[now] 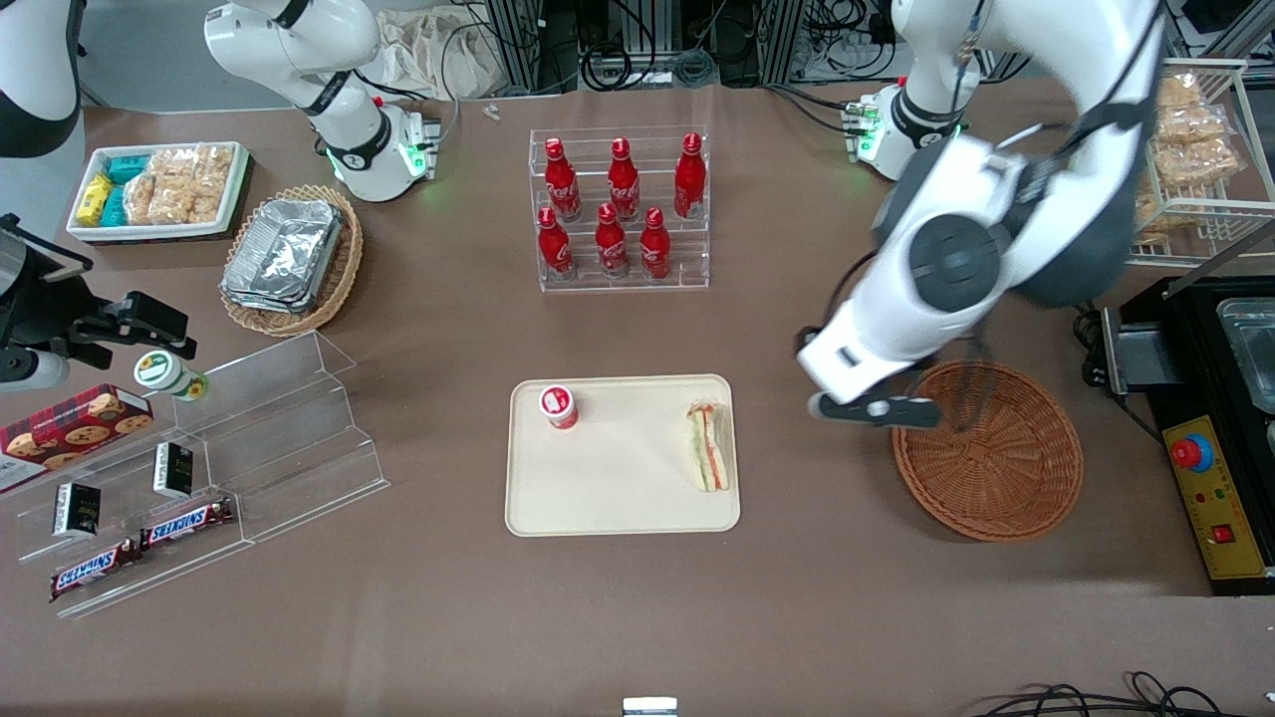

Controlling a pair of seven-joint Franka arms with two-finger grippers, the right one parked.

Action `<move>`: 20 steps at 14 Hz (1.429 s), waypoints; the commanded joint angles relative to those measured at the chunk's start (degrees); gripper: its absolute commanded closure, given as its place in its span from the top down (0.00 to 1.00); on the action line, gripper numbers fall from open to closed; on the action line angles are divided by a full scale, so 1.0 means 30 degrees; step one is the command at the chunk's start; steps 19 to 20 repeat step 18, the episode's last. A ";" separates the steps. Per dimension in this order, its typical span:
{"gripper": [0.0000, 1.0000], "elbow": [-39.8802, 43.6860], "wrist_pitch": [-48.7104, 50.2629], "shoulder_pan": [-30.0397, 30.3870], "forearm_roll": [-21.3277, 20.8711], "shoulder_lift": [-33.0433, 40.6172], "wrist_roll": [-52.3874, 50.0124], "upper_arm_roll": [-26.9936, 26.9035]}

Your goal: Place sandwich from basket to tray

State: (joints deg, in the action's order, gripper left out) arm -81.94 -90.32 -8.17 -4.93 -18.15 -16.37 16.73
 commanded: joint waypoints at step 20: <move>1.00 -0.0695 0.2128 0.4187 0.0647 0.4380 0.4667 -0.3439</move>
